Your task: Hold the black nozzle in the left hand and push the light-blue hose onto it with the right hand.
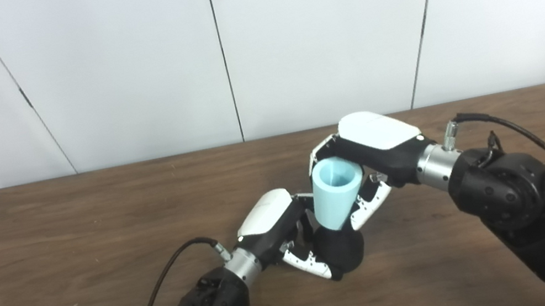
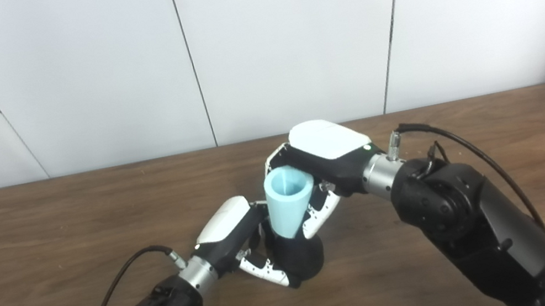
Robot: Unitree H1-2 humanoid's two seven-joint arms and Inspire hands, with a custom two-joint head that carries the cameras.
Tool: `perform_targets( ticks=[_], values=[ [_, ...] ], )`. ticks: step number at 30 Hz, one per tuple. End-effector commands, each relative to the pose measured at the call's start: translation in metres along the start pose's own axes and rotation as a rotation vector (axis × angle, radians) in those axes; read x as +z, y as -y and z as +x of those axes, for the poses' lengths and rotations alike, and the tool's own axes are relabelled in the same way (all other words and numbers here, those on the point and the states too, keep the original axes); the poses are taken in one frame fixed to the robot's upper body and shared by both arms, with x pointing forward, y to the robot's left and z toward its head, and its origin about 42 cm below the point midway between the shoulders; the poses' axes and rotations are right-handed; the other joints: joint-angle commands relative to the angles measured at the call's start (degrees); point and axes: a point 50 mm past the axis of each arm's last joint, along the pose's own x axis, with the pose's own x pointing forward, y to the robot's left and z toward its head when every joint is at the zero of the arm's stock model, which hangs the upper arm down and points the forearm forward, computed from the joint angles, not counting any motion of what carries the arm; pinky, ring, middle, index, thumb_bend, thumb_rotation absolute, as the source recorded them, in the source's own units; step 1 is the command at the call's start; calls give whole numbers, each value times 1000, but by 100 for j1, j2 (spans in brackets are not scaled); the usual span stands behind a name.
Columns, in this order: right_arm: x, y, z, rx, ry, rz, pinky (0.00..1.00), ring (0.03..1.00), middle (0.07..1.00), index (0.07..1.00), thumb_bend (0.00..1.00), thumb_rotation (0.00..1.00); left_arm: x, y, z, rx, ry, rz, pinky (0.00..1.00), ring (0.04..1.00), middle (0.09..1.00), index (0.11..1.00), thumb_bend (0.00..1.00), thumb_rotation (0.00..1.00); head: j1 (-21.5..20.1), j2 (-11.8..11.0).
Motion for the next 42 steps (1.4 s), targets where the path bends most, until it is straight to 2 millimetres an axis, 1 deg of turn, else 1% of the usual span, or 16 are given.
perform_targets(
  ticks=[1,3,4,6,11,16,20,21,29,30,31,33,35,42],
  values=[
    [1,-7,-1,73,35,-21,322,394,469,530,513,0,-32,13,-20,-103,-156,60,325,387,444,484,528,0,6,1],
    [1,-11,-1,75,36,-22,318,392,467,531,512,0,-32,12,-20,-99,-153,62,319,388,448,483,528,0,6,1],
    [1,-11,-1,75,37,-22,317,393,467,531,512,0,-32,12,-20,-98,-152,62,315,389,450,482,528,0,2,-34],
    [-1,-13,-1,74,33,-18,319,396,467,530,513,0,-32,11,-20,-95,-152,62,314,394,454,482,528,0,4,-10],
    [-4,-20,0,62,7,0,336,404,466,527,514,0,-32,11,-21,-88,-149,53,348,413,450,484,528,0,11,-88],
    [-2,-34,1,49,-12,38,341,406,464,526,514,0,-31,13,-19,-94,-149,51,345,412,474,476,528,0,35,-41],
    [-1,-42,4,44,-19,69,337,404,466,527,513,0,-30,10,-18,-93,-150,42,353,415,456,482,528,0,53,-24],
    [-1,-43,5,43,-20,73,337,404,467,527,513,0,-30,10,-18,-93,-149,43,362,418,454,483,528,0,51,23],
    [-3,-47,8,43,-27,86,335,403,471,527,513,0,-29,9,-21,-90,-154,37,397,429,452,484,528,0,64,17],
    [-4,-49,8,47,-29,89,335,403,471,527,513,0,-29,10,-21,-89,-155,38,397,429,452,484,528,0,106,-15],
    [-5,-51,8,52,-32,91,333,402,471,527,513,0,-30,10,-21,-88,-155,37,380,425,455,482,528,0,101,20],
    [-6,-54,9,60,-36,93,325,397,470,529,513,0,-30,10,-22,-85,-155,35,366,421,457,482,528,0,96,-7],
    [-7,-54,10,67,-40,89,319,392,466,531,512,0,-30,8,-22,-80,-154,34,366,424,456,483,528,0,84,33],
    [-8,-52,11,90,-42,75,315,391,462,530,512,0,-30,5,-23,-64,-154,38,367,427,444,487,527,0,116,-4]
  ],
)
